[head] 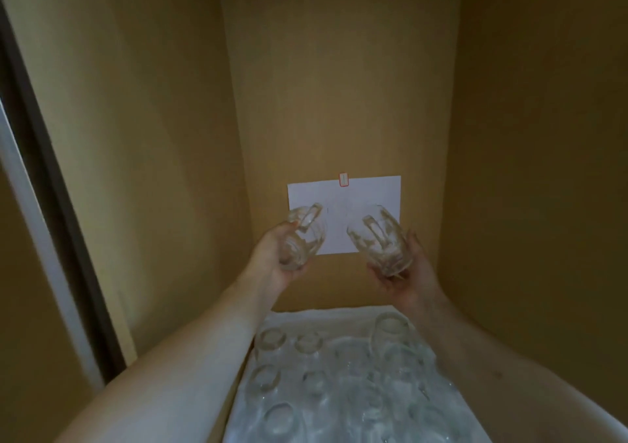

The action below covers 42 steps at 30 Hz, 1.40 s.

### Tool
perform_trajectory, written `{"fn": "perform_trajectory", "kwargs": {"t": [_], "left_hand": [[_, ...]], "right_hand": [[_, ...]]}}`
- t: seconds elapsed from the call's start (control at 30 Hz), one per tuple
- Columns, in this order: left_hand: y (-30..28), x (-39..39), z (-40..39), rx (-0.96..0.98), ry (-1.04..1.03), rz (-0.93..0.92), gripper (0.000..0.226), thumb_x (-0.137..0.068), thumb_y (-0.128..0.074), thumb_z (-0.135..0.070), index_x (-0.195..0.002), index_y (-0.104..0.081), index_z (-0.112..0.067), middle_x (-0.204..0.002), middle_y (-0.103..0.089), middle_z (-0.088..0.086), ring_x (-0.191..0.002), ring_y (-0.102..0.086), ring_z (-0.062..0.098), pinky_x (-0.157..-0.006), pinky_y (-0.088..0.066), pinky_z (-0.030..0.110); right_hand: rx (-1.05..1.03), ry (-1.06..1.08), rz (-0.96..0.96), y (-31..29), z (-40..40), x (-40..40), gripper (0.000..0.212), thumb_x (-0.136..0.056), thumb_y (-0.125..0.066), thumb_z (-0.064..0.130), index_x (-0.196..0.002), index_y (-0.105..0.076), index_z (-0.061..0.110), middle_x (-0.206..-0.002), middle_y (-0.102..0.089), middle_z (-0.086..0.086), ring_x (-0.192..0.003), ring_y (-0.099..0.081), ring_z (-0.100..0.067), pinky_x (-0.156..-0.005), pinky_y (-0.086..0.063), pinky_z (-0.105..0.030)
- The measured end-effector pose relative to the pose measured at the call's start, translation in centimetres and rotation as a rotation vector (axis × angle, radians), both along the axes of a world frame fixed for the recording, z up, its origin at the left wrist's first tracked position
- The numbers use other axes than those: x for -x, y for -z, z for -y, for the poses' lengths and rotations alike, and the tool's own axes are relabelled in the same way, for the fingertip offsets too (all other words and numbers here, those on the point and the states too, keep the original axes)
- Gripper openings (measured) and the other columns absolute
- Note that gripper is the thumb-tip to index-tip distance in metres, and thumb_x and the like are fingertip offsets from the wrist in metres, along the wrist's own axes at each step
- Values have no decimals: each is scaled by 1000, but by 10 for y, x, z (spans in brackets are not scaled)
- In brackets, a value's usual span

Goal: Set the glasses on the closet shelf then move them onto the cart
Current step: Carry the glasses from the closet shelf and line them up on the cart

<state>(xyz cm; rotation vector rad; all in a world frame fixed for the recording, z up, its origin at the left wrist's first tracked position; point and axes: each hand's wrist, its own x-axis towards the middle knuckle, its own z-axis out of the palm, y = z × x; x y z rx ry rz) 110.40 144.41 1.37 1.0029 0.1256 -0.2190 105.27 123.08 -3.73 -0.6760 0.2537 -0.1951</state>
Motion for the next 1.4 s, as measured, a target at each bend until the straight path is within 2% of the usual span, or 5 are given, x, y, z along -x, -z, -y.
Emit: {"fn": "perform_trajectory", "kwargs": {"t": [0.57, 0.8, 0.93, 1.13, 1.4], "left_hand": [[13, 77, -18, 362, 54, -41, 41, -85, -71, -30, -121, -62, -12, -120, -64, 21, -110, -63, 37, -95, -52, 54], [18, 98, -29, 341, 148, 1, 44, -88, -72, -38, -122, -68, -9, -116, -72, 20, -109, -67, 37, -98, -51, 52], [18, 102, -37, 303, 178, 21, 48, -82, -77, -38, -119, -69, -8, -113, -73, 19, -111, -68, 38, -96, -52, 56], [27, 120, -41, 338, 251, 37, 59, -71, -83, -34, -122, -68, -7, -121, -70, 19, -110, -66, 34, -97, -52, 54], [31, 142, -43, 214, 271, 89, 36, -84, -79, -30, -112, -70, -9, -103, -74, 15, -83, -72, 30, -91, -56, 50]], "right_hand": [[75, -148, 111, -13, -27, 91, 59, -81, -76, 39, -130, -63, 7, -126, -68, -21, -119, -63, -36, -108, -46, -48], [67, -97, 95, -13, -48, 112, 57, -81, -79, 42, -123, -66, 5, -118, -70, -19, -113, -64, -35, -104, -49, -54], [90, -96, 105, -16, -51, 130, 57, -79, -86, 28, -129, -63, 10, -101, -66, -11, -82, -57, -24, -86, -45, -34], [207, 5, 51, -11, -56, 148, 59, -73, -82, 30, -123, -65, 4, -116, -72, -19, -106, -69, -36, -88, -56, -51], [356, -31, 113, -9, -54, 171, 56, -75, -81, 25, -124, -65, 5, -115, -73, -19, -111, -67, -39, -109, -42, -59]]}}
